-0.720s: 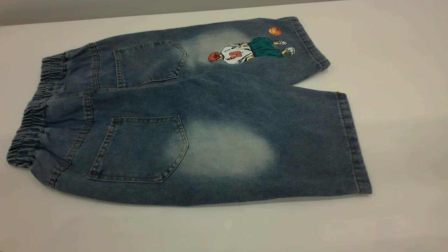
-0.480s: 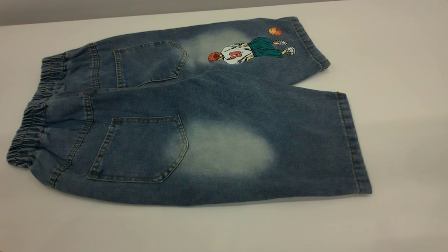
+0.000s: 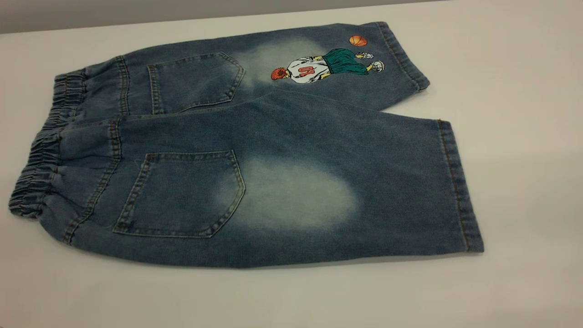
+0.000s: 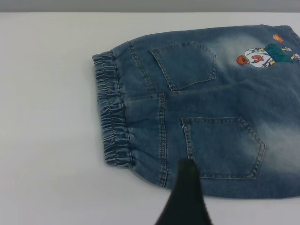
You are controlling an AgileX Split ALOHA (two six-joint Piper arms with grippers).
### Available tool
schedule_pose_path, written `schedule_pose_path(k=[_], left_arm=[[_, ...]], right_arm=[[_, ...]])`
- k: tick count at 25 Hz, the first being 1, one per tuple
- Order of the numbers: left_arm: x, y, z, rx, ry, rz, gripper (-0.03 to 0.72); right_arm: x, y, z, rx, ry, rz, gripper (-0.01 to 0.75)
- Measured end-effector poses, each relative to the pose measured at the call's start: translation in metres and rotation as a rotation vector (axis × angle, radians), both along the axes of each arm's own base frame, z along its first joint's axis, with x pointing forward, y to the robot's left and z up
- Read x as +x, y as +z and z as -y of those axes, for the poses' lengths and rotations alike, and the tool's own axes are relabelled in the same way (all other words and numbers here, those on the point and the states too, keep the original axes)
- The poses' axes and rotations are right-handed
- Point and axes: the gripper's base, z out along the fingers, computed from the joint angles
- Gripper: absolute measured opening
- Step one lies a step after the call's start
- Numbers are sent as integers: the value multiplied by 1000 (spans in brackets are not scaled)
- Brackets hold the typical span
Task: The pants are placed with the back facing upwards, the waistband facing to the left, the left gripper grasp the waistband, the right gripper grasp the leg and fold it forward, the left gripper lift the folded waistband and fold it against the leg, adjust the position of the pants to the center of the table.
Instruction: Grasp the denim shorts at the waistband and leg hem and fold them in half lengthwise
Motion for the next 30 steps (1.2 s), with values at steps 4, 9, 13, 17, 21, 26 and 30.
schedule_pose_path(k=[4,9,13,17,21,26,30], left_arm=[[0,0,0,0,0,0,529],[0,0,0,0,0,0,529],[0,0,0,0,0,0,529],[0,0,0,1,0,0,529],[0,0,0,1,0,0,529],[0,0,0,0,0,0,529],[0,0,0,0,0,0,529]], right_arm=[[0,0,0,0,0,0,518],[0,0,0,0,0,0,518],[0,0,0,0,0,0,518],[0,0,0,0,0,0,518],[0,0,0,0,0,0,518],[0,0,0,1,1,0,518],[0,1,0,20,-6,4,518]])
